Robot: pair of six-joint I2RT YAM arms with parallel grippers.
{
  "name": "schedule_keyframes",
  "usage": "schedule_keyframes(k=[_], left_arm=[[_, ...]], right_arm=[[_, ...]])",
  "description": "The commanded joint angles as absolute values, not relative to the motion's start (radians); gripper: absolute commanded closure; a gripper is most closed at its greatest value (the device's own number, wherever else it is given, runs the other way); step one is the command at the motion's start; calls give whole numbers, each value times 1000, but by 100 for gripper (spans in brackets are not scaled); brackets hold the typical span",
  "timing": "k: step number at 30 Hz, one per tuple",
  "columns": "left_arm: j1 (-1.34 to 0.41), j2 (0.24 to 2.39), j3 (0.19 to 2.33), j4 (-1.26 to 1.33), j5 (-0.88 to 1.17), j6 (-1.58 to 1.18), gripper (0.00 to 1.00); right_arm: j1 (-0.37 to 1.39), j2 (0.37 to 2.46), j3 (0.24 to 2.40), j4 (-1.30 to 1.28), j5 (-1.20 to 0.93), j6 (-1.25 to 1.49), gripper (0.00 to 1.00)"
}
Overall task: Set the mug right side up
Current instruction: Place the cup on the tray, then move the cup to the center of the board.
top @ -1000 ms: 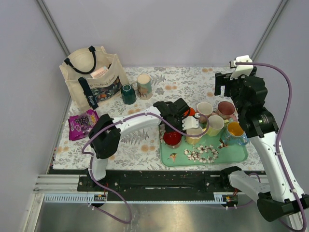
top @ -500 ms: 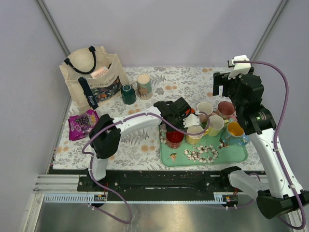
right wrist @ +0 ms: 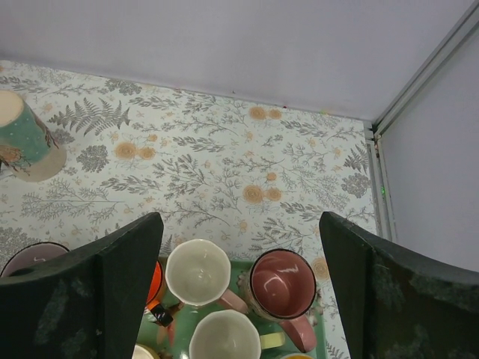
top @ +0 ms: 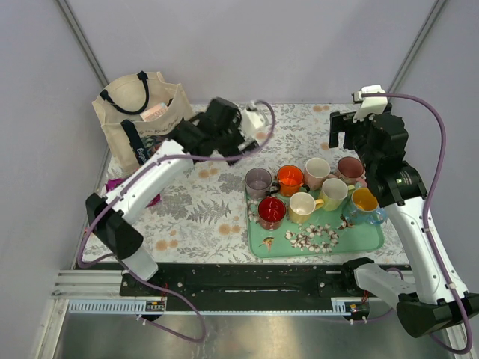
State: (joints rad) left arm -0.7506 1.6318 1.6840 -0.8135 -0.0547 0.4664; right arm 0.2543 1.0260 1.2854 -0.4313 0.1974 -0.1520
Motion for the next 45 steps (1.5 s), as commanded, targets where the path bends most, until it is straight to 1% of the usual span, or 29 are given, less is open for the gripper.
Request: schedule_keyframes(k=[1, 6, 8, 11, 15, 21, 25, 28, 29, 34, 36, 39, 45], left_arm=[[-577, 1725, 1797, -819, -58, 370, 15], [-433, 1932, 2029, -857, -5, 272, 13], [-404, 1991, 2068, -842, -9, 262, 13], [-358, 2042, 2063, -789, -35, 233, 13], [-299, 2088, 2066, -778, -55, 161, 13], [-247, 2134, 2029, -773, -5, 167, 13], [-235, 2201, 2063, -787, 61, 212, 14], [-221, 2246, 2105, -811, 74, 209, 15], [-213, 2250, 2102, -815, 83, 204, 17], [-207, 2208, 2013, -825, 121, 210, 26], [-206, 2183, 1970, -836, 144, 204, 32], [-206, 2129, 1870, -836, 170, 190, 38], [-206, 1944, 1578, -779, 202, 152, 41]], right_arm=[[247, 1019, 1285, -396, 152, -146, 5], [245, 1035, 1308, -434, 115, -147, 6], [245, 1038, 1308, -448, 107, -149, 6], [245, 1042, 1307, -457, 95, -153, 6], [245, 1032, 1296, -460, 91, -161, 6], [244, 1020, 1281, -471, 86, -166, 6], [244, 1025, 1278, -479, 66, -155, 6], [245, 1028, 1288, -492, 54, -156, 6], [244, 1029, 1290, -495, 52, -158, 6], [244, 1017, 1275, -486, 54, -164, 6], [245, 1011, 1256, -479, 43, -164, 6], [244, 1006, 1236, -466, 31, -155, 6], [244, 1012, 1223, -451, 3, -144, 7]])
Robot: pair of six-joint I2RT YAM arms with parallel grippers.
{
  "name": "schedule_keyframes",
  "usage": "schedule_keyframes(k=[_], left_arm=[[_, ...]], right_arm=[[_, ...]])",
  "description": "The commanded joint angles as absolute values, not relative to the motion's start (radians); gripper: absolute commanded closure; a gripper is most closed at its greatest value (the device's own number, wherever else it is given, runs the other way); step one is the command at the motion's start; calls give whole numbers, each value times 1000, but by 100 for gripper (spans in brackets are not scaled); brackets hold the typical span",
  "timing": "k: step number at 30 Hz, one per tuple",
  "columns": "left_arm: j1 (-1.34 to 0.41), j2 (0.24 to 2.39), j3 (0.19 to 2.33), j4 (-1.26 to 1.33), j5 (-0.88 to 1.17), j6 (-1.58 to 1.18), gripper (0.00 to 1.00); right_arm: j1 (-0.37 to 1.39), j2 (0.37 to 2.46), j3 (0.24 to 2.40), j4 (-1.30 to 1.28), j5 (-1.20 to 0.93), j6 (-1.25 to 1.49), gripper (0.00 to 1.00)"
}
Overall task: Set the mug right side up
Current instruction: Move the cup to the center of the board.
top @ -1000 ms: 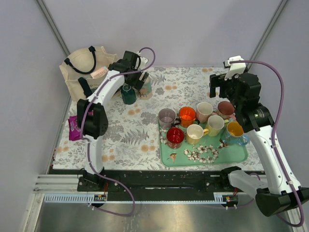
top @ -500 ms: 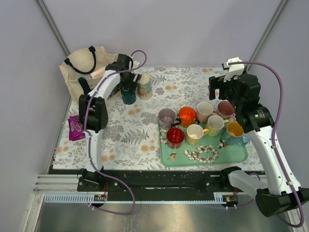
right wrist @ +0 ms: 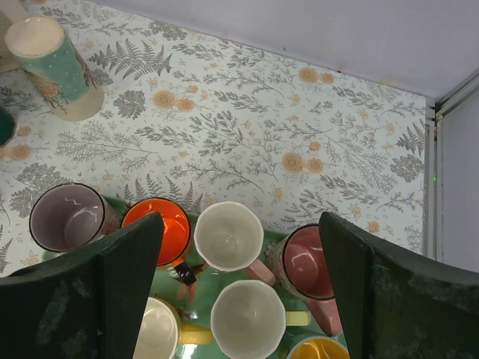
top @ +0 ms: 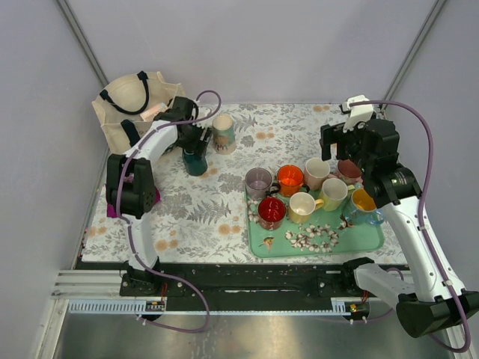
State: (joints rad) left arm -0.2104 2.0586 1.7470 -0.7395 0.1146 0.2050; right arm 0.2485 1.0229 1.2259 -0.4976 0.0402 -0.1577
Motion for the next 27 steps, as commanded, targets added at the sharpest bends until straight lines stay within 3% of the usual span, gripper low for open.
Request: schedule_keyframes(k=[1, 8, 19, 23, 27], left_arm=[[-206, 1907, 1527, -756, 207, 156, 41], [-207, 1634, 1163, -689, 378, 300, 44], [-256, 1304, 830, -686, 560, 785, 52], [-278, 1171, 730, -660, 560, 916, 33], [-279, 1118, 730, -676, 566, 937, 22]], right_arm=[[244, 1012, 1218, -448, 3, -144, 7], [244, 1012, 1160, -433, -181, -135, 11], [255, 1023, 1062, -385, -340, -144, 14], [273, 1014, 1022, -393, -443, -210, 14], [302, 1015, 1005, -423, -592, -319, 12]])
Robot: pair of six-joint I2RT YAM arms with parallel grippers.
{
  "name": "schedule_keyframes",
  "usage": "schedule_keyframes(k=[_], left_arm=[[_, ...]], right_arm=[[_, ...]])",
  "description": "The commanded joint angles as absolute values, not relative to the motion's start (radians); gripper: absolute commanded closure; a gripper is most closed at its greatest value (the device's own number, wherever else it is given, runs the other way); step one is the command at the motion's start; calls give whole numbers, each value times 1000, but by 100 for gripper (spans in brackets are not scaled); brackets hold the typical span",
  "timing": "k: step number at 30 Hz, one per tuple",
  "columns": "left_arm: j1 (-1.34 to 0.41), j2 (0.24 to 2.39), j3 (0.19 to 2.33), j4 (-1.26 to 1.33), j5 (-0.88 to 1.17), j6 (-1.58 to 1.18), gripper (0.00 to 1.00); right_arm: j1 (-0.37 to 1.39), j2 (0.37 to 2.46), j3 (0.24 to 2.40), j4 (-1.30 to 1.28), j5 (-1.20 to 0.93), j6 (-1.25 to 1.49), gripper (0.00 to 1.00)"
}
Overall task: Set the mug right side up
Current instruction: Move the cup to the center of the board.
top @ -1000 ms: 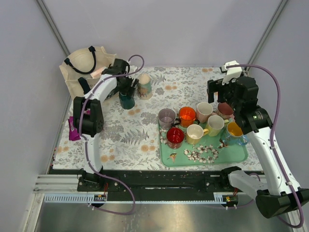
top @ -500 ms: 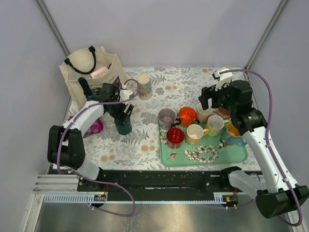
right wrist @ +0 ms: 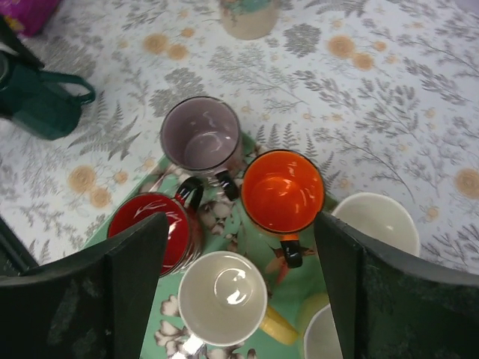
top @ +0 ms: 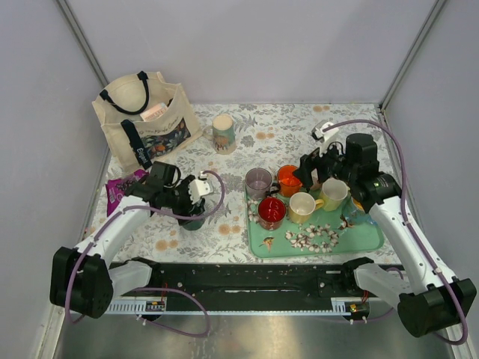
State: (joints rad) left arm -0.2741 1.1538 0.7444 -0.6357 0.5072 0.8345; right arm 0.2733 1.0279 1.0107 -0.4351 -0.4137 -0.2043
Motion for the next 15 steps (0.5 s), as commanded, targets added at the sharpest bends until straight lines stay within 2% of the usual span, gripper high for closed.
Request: schedule_keyframes(k=[1, 2, 6, 10, 15], left_arm=[[-279, 1112, 744, -690, 572, 930, 19], [-281, 1108, 759, -692, 563, 892, 1], [-281, 1089, 863, -758, 558, 770, 1], [-278, 982, 908, -773, 561, 619, 1], [-267, 859, 952, -764, 338, 287, 1]], right_arm=[[314, 1023, 1005, -428, -629, -352, 12], [339, 1031, 1008, -434, -650, -382, 11], [448, 1135, 1067, -460, -695, -472, 10], [552, 1259, 1129, -460, -727, -610, 9], [656, 1448, 1242, -526, -752, -796, 7]])
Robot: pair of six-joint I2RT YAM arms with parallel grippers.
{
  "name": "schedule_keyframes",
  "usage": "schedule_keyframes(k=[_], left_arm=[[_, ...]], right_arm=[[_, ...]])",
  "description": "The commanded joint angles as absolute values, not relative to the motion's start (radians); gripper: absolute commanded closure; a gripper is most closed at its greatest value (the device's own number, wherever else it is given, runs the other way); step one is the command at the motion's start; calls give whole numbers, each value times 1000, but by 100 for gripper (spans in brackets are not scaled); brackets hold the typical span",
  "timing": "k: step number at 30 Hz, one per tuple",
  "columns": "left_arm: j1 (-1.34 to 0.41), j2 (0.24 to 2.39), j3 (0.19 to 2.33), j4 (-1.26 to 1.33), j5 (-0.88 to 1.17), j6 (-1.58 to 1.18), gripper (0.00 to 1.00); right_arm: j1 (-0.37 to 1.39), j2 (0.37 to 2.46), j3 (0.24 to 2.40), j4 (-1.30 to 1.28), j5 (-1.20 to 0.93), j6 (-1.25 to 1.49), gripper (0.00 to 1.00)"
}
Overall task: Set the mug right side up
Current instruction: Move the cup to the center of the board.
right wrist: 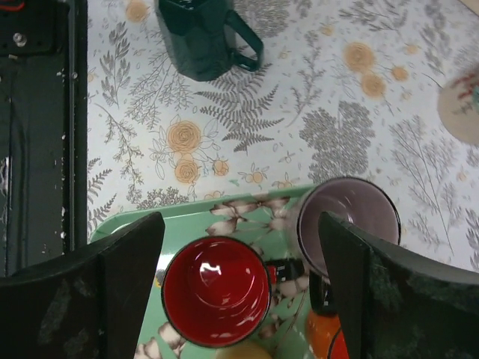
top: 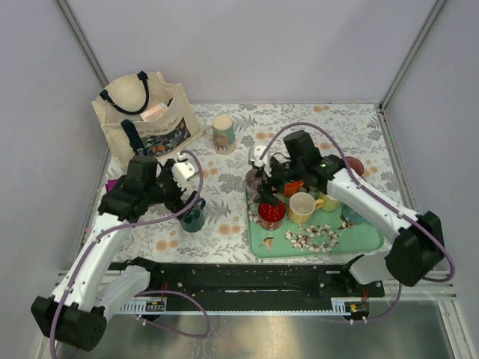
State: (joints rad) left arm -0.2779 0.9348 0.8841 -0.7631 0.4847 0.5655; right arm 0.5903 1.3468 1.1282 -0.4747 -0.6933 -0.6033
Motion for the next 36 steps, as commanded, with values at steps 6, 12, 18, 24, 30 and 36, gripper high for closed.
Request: schedule_keyframes(k=[6, 12, 18, 24, 30, 36], left_arm=[[-183, 767, 963, -815, 151, 184, 1], [50, 746, 979, -775, 247, 13, 1], [184, 683, 980, -796, 357, -94, 1], [195, 663, 977, -822, 342, -100, 1], [198, 664, 957, -793, 380, -117, 2], [195, 690, 968, -775, 405, -115, 2]], right_arm=[[775, 1705, 1439, -568, -700, -929, 3], [840, 1937, 1644, -593, -689, -945, 2], [899, 2111, 1850, -644, -701, -871, 1], [939, 2217, 1965, -756, -741, -865, 3], [960, 2159, 1838, -790, -726, -903, 8], [992, 1935, 1560, -772, -589, -913, 9]])
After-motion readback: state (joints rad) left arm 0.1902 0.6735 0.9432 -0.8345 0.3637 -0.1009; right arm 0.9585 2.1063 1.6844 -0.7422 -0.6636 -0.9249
